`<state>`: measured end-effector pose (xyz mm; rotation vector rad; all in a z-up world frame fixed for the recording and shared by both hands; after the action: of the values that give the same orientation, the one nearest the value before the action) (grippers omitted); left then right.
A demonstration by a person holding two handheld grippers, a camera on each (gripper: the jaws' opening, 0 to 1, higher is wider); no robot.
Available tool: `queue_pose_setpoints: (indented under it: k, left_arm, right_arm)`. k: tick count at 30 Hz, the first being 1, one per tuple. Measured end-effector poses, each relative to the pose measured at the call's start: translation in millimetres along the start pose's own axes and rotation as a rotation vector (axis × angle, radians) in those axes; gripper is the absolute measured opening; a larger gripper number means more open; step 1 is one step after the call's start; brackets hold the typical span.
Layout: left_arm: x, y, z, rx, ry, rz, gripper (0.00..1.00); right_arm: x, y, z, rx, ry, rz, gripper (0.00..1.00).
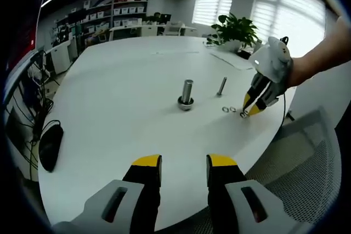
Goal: Place the washer onto the threaded stud by aligning its center hole with the stud, sliding it down to the base, and recovering from edge contact or off-axis alignment until the washer reaches the visible bottom stop.
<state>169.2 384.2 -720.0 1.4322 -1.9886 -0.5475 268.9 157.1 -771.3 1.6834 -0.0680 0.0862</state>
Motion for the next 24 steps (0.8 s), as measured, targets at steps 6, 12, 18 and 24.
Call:
queue_pose_setpoints:
  k: [6,12,18,24]
  left_arm:
    - [0.3,-1.0,1.1,-0.008,-0.003,0.0,0.31]
    - [0.9,-1.2,1.1,-0.011,-0.006,0.0,0.31]
    - [1.2,-0.3,0.1,-0.003,-0.006,0.002,0.31]
    - [1.6,-0.9,0.1,-0.006,-0.016,-0.001,0.31]
  right_arm:
    - [-0.1,-1.1,0.2,0.003,0.003,0.015,0.15]
    - [0.1,-0.7,1.4,0.018,-0.003,0.014,0.15]
    - [0.8,-1.2,1.5,0.014,-0.013,0.011,0.15]
    - [1.1,0.2,2.6,0.032,-0.01,0.011,0.15]
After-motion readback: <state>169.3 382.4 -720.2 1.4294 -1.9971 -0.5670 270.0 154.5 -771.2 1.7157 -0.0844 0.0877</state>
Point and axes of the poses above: the point that each gripper's makers call its tool centre point, and the gripper's own axes: y roughly backward along the fingers, x roughly to its right, z roughly out of its underside, the point moved 3 cm from there along y, roughly backward along the fingers, and after that the axes turned 7 degrees about y, right-handed, at the moved point
